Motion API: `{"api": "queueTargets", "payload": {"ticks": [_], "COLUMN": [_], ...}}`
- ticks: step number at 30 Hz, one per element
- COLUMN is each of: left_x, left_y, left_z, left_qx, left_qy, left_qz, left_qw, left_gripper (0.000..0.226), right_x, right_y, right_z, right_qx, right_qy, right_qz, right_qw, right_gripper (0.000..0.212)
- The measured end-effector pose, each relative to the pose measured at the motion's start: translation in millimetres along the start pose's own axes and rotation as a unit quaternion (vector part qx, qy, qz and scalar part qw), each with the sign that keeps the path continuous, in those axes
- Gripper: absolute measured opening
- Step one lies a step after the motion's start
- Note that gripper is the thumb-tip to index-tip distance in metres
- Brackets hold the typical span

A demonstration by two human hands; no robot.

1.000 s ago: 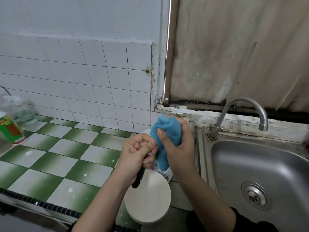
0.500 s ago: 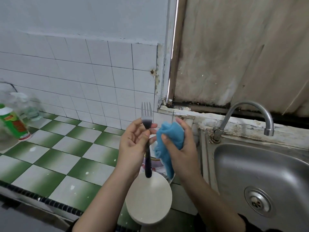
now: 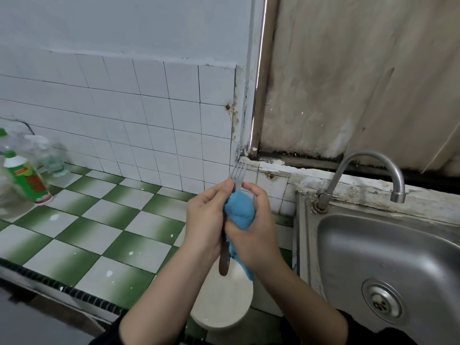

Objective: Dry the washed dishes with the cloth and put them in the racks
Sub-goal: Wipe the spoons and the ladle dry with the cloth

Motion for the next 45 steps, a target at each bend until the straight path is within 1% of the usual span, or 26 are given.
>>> {"api": "queueTargets", "payload": {"ticks": [3,6,8,11,13,15,17,19,22,24,25,26,28,30,31,33,34,37,41,45], "left_x": [-6,-6,-5,-4,-7,-13,-19,-21,-15,-6,0,7,25,42,50,66,73,93,125,156], "left_y": [-8,-14,-20,-31,-37,-42,-47,-49,-44,-41,-39,-38,-33,-26,-23,-20,-19,-16,-12,-5], "left_z": [-8,-16,-20,-23,-28,-40,-56,-66,-61,-44,-33,-22,-2,11,14,16,15,15,32,40], "left_qx": [-0.011,0.008,0.021,0.019,0.028,0.062,0.099,0.124,0.145,0.136,0.127,0.117,0.101,0.085,0.076,0.062,0.057,0.05,0.028,0.03], "left_qy": [-0.017,-0.015,0.015,0.089,0.125,0.147,0.172,0.164,0.125,0.106,0.099,0.091,0.069,0.044,0.041,0.059,0.079,0.127,0.158,0.174], "left_qz": [-0.023,-0.03,-0.036,-0.041,-0.05,-0.067,-0.075,-0.077,-0.084,-0.092,-0.094,-0.093,-0.084,-0.081,-0.081,-0.071,-0.067,-0.077,-0.071,-0.061], "left_qw": [1.0,0.999,0.999,0.995,0.99,0.985,0.977,0.976,0.978,0.981,0.983,0.985,0.989,0.992,0.993,0.994,0.993,0.988,0.985,0.982], "left_gripper": [0.015,0.017,0.014,0.012,0.012,0.014,0.014,0.014,0.012,0.007,0.01,0.012,0.006,0.007,0.011,0.024,0.027,0.023,0.019,0.018], "right_x": [3,-3,-5,-10,-17,-22,-30,-41,-57,-62,-64,-65,-65,-62,-63,-72,-78,-103,-151,-197], "right_y": [3,5,9,19,26,34,40,40,25,7,-2,-10,-24,-29,-29,-23,-18,-2,13,26], "right_z": [2,1,1,-1,-8,-16,-24,-29,-21,-6,2,9,20,25,26,23,21,14,17,20], "right_qx": [0.015,0.017,0.016,0.011,0.029,0.05,0.07,0.079,0.05,0.014,-0.007,-0.025,-0.036,-0.026,-0.021,-0.019,-0.015,0.012,0.041,0.067], "right_qy": [-0.002,-0.004,-0.002,0.028,0.032,0.04,0.025,-0.009,-0.041,-0.037,-0.032,-0.025,-0.007,0.019,0.025,0.038,0.045,0.044,0.003,0.009], "right_qz": [0.021,0.032,0.053,0.082,0.084,0.088,0.059,0.0,-0.073,-0.09,-0.091,-0.086,-0.053,-0.002,0.013,0.016,0.018,0.038,0.029,0.023], "right_qw": [1.0,0.999,0.998,0.996,0.995,0.994,0.996,0.997,0.995,0.995,0.995,0.996,0.998,0.999,0.999,0.999,0.999,0.998,0.999,0.997], "right_gripper": [0.072,0.076,0.078,0.078,0.08,0.081,0.071,0.061,0.054,0.051,0.05,0.05,0.051,0.057,0.059,0.063,0.067,0.076,0.077,0.077]}}
Point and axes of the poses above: each hand's wrist, its own y-axis away from the middle knuckle, its own x-axis out of the palm, z = x × y, the point moved 6 cm from there along -y, towards the middle knuckle, and after that the axes turned 9 degrees about -x, right-handed, at the moved point
